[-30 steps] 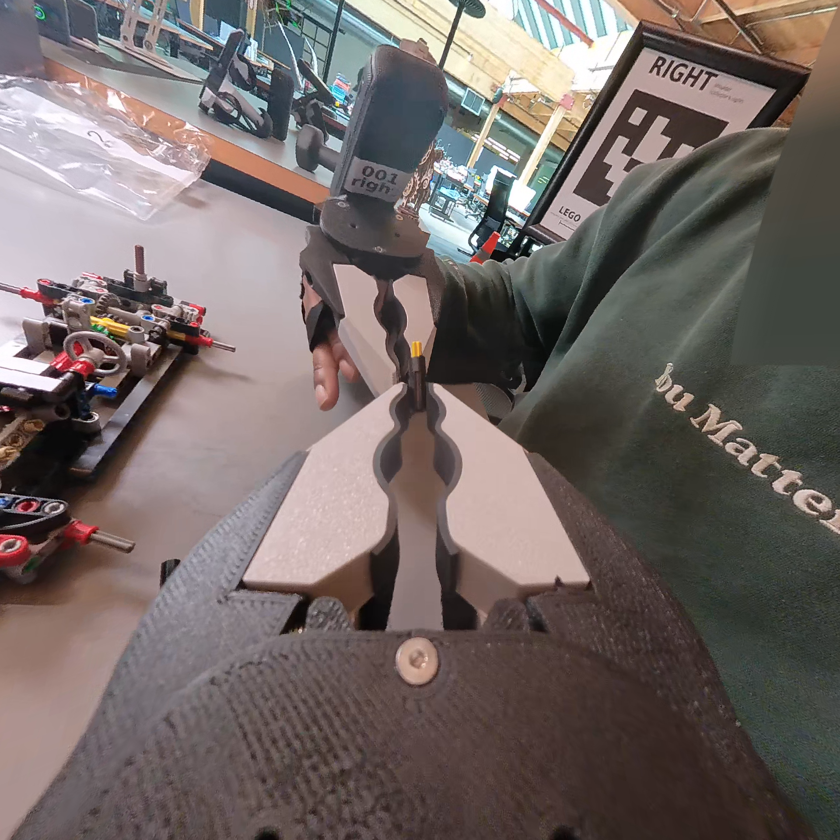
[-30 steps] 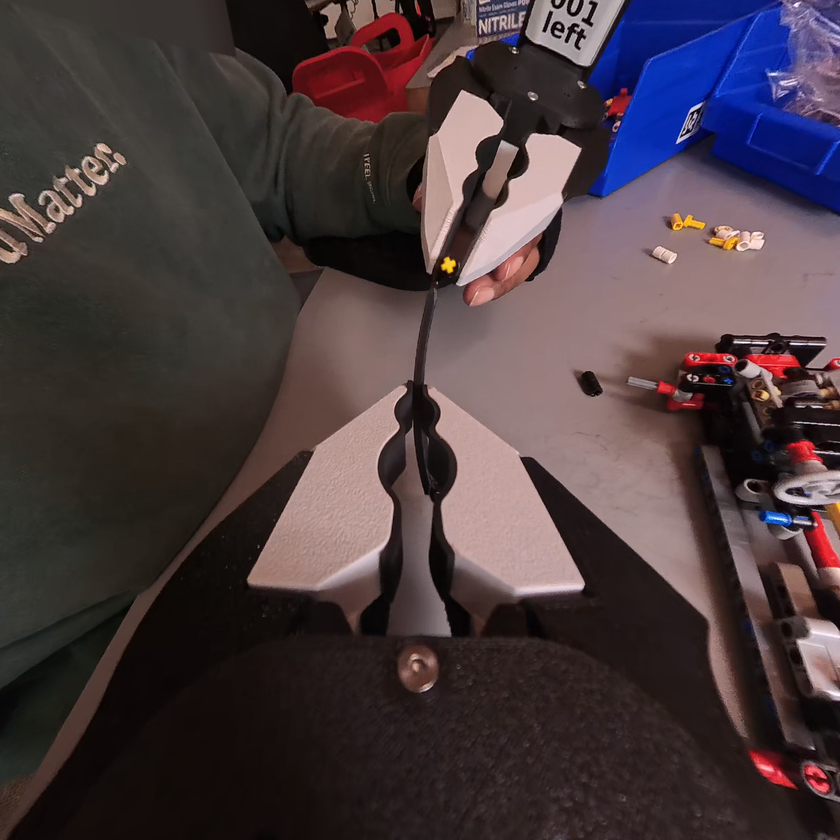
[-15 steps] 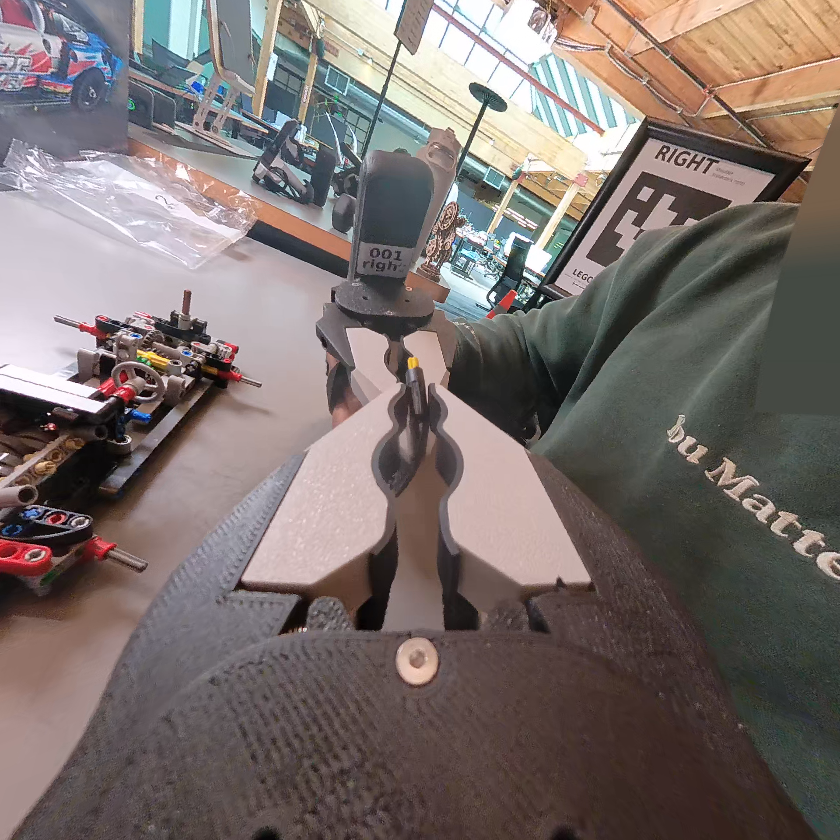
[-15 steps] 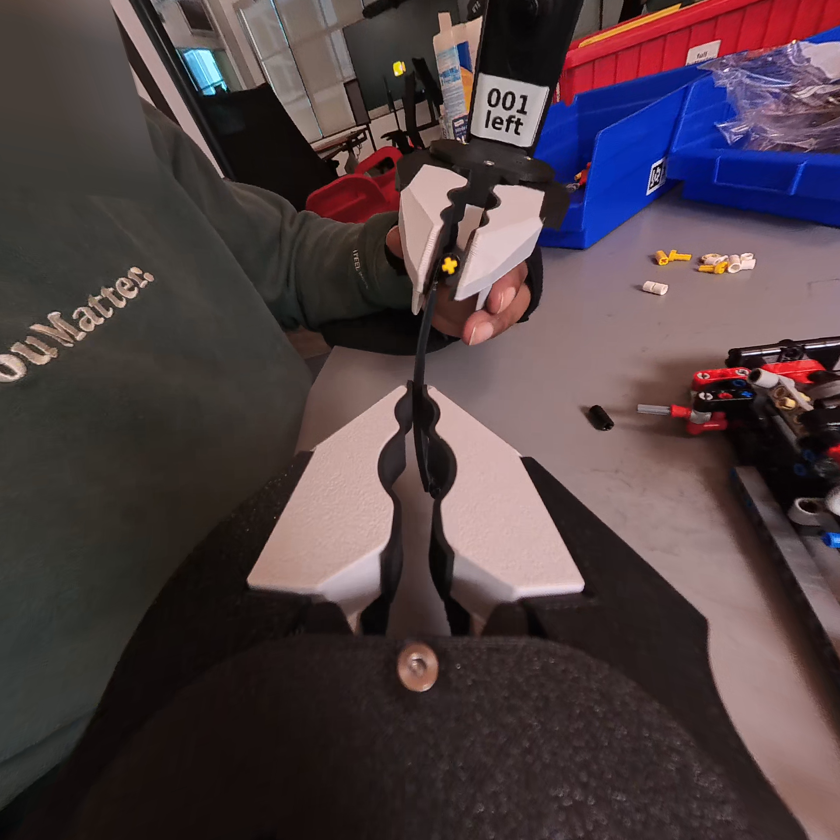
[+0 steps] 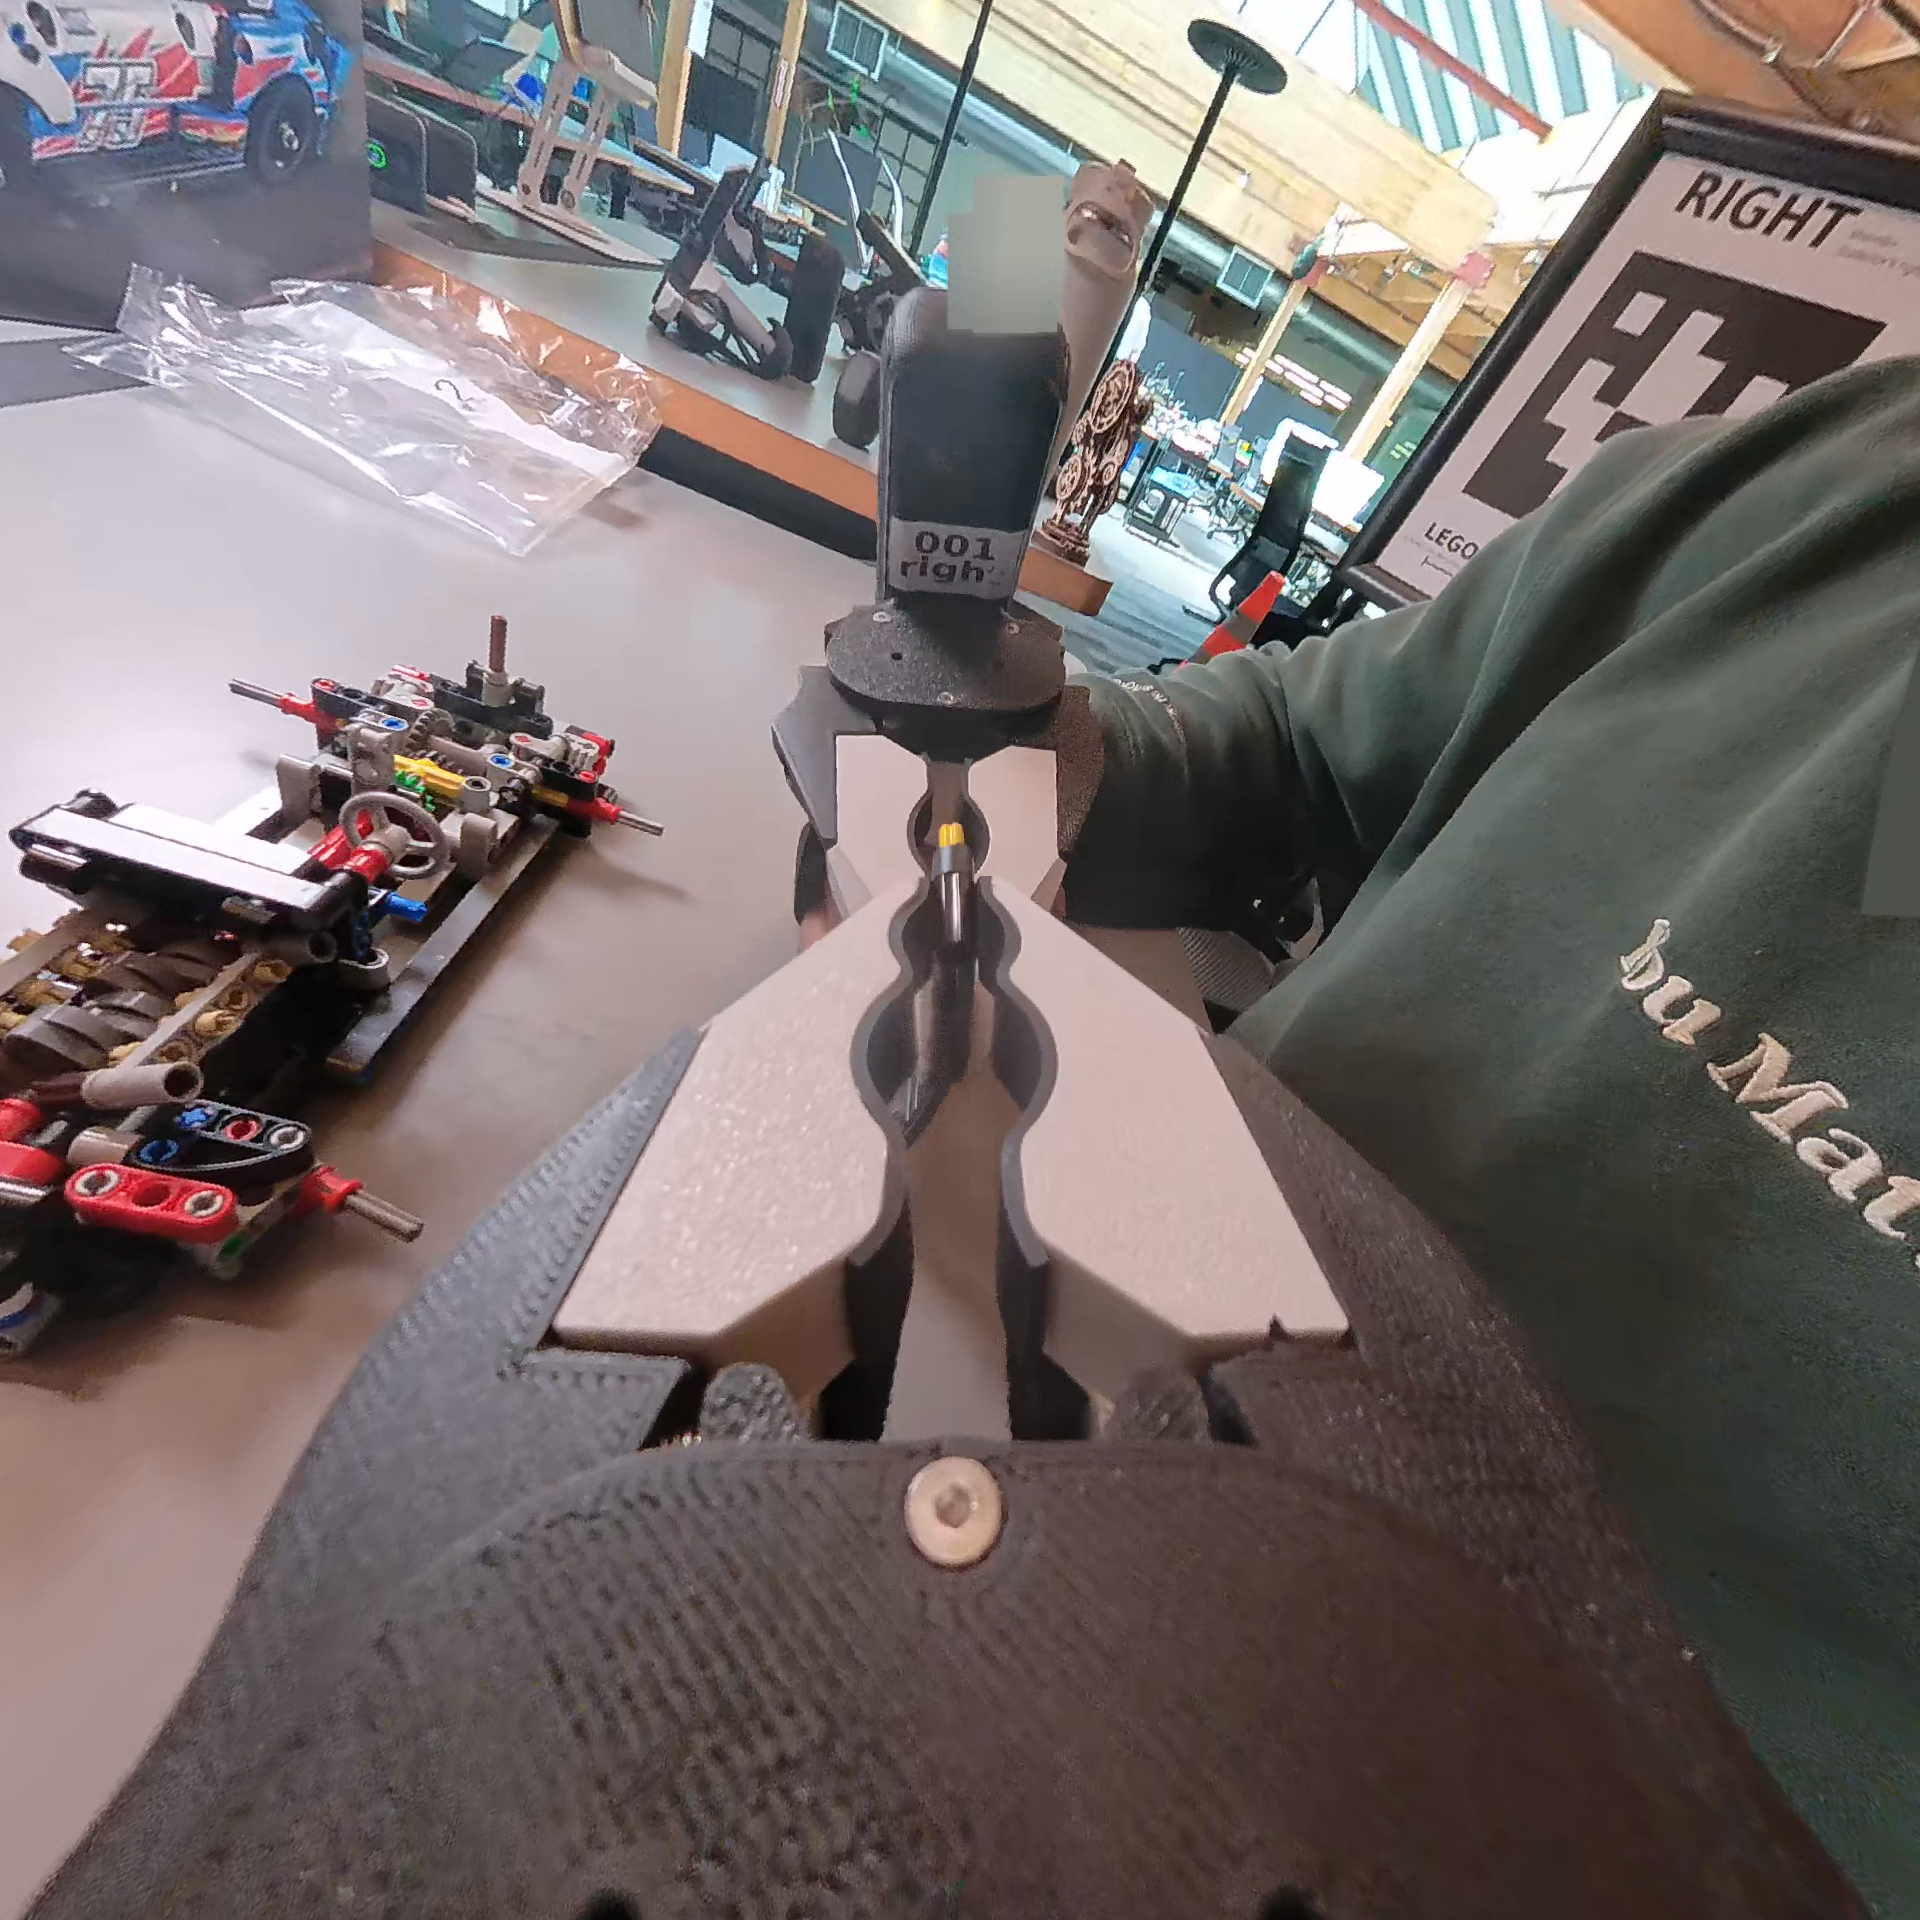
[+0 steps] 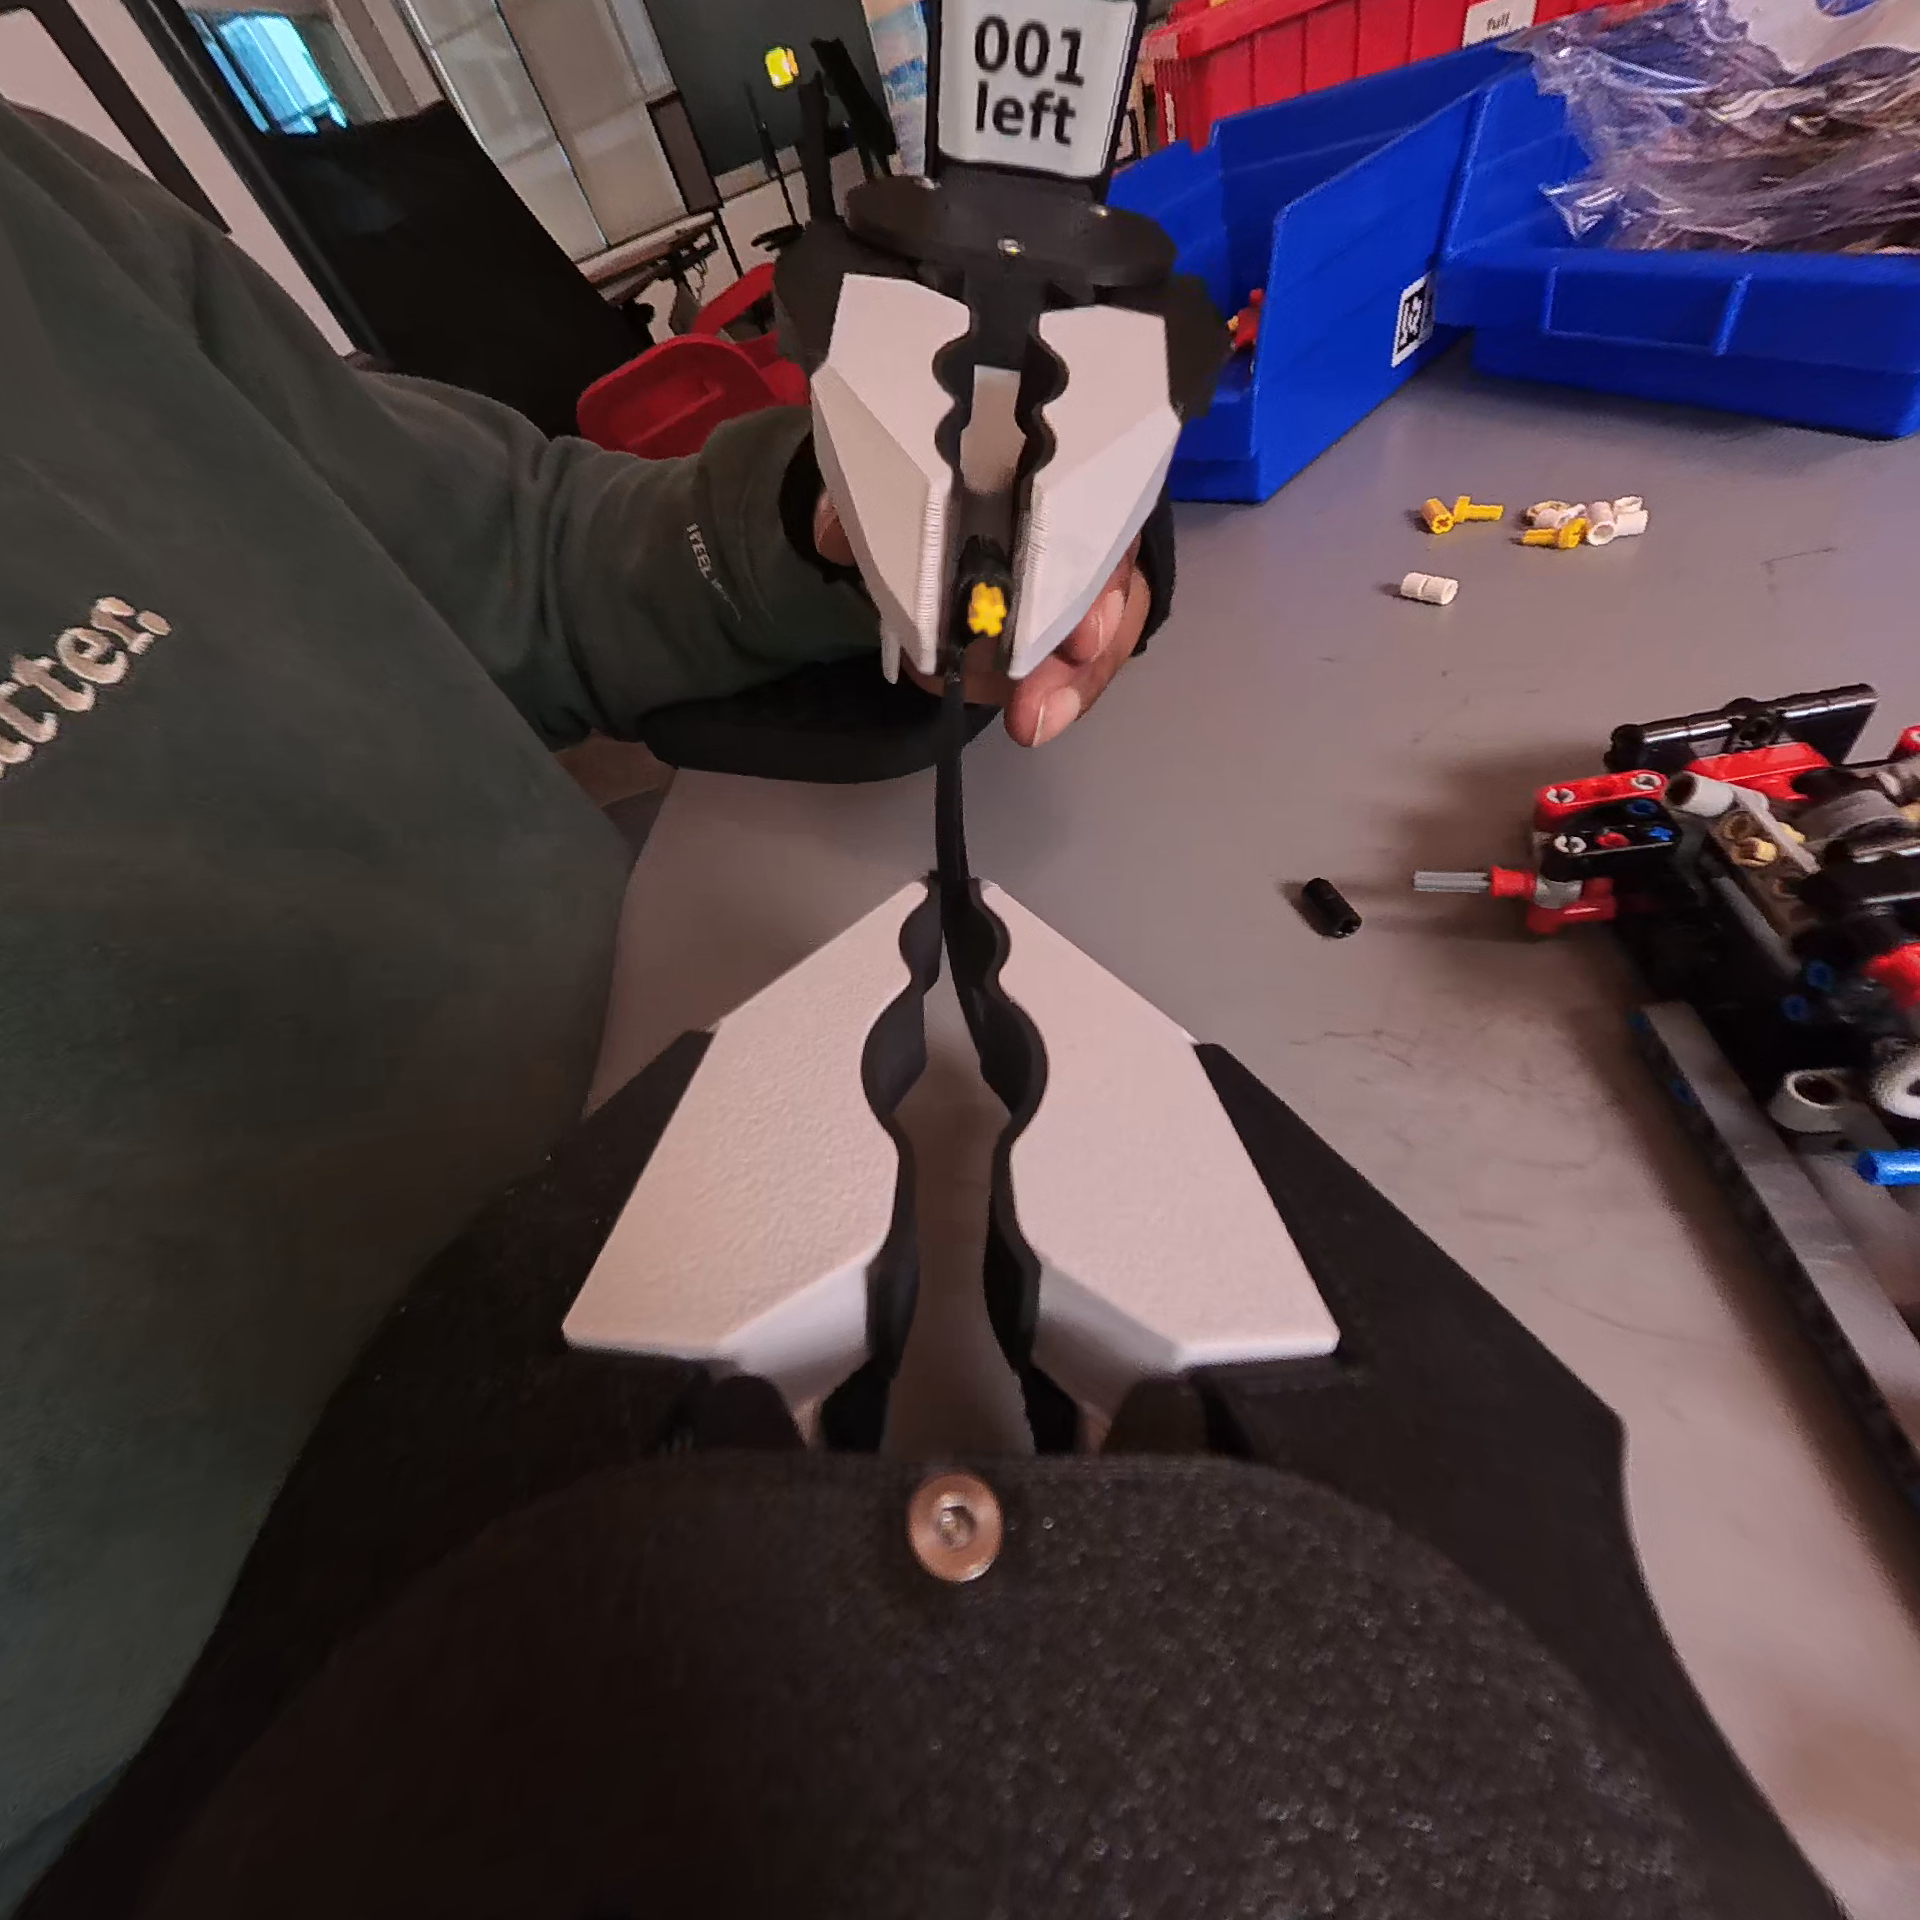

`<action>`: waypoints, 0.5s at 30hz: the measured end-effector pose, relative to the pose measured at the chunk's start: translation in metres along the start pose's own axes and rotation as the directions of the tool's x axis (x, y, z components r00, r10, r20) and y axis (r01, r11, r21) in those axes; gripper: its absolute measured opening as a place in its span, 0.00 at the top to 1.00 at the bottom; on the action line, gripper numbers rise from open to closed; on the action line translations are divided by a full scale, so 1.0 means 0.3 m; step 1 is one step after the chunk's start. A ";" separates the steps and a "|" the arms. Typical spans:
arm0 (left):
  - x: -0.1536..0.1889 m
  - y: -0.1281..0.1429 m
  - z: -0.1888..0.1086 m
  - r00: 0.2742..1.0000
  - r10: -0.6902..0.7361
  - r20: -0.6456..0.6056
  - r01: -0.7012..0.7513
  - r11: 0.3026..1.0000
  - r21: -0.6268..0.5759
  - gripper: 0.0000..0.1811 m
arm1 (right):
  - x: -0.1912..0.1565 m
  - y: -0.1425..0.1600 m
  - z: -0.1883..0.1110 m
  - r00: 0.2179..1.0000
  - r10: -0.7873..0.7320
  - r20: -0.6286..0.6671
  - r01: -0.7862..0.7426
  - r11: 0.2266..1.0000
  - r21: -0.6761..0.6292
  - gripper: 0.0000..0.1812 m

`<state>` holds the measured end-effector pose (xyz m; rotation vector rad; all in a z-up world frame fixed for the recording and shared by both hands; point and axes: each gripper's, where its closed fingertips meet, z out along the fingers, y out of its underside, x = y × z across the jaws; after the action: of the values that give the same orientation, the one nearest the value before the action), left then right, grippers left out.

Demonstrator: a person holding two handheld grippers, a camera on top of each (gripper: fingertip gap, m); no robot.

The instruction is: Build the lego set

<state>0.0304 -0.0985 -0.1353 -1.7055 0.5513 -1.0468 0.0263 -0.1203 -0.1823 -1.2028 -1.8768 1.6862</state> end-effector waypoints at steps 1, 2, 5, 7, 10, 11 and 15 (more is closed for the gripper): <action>0.005 0.005 0.001 1.000 0.012 -0.001 -0.012 1.000 -0.014 0.98 | 0.000 0.005 0.004 1.000 -0.008 -0.006 0.008 1.000 -0.013 1.00; 0.009 0.011 0.003 1.000 0.024 -0.002 -0.024 0.999 -0.029 0.98 | -0.001 0.012 0.007 1.000 -0.019 -0.010 0.019 0.999 -0.031 1.00; 0.016 0.024 0.005 0.999 0.038 -0.006 -0.038 0.997 -0.063 0.98 | 0.005 0.024 0.003 0.998 -0.061 -0.029 0.058 0.995 -0.076 0.99; 0.010 0.029 0.000 0.999 0.048 0.005 -0.048 0.996 -0.078 0.98 | 0.004 0.000 -0.016 0.997 -0.071 -0.028 0.070 0.996 -0.048 0.94; 0.002 0.037 -0.006 0.998 0.057 0.014 -0.055 0.994 -0.095 0.98 | 0.014 -0.070 -0.062 0.998 -0.056 -0.038 0.058 0.997 0.050 0.92; 0.001 0.041 -0.005 0.998 0.060 0.015 -0.058 0.993 -0.101 0.98 | 0.018 -0.091 -0.074 0.998 -0.046 -0.042 0.049 0.996 0.080 0.92; 0.007 0.061 0.009 0.998 0.068 0.006 -0.067 0.989 -0.128 0.98 | 0.006 -0.102 -0.069 0.999 -0.042 -0.032 0.045 0.994 0.098 0.93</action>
<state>0.0359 -0.1056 -0.1517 -1.7904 0.6777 -0.9711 0.0295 -0.1036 -0.1495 -1.1339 -1.7679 1.7067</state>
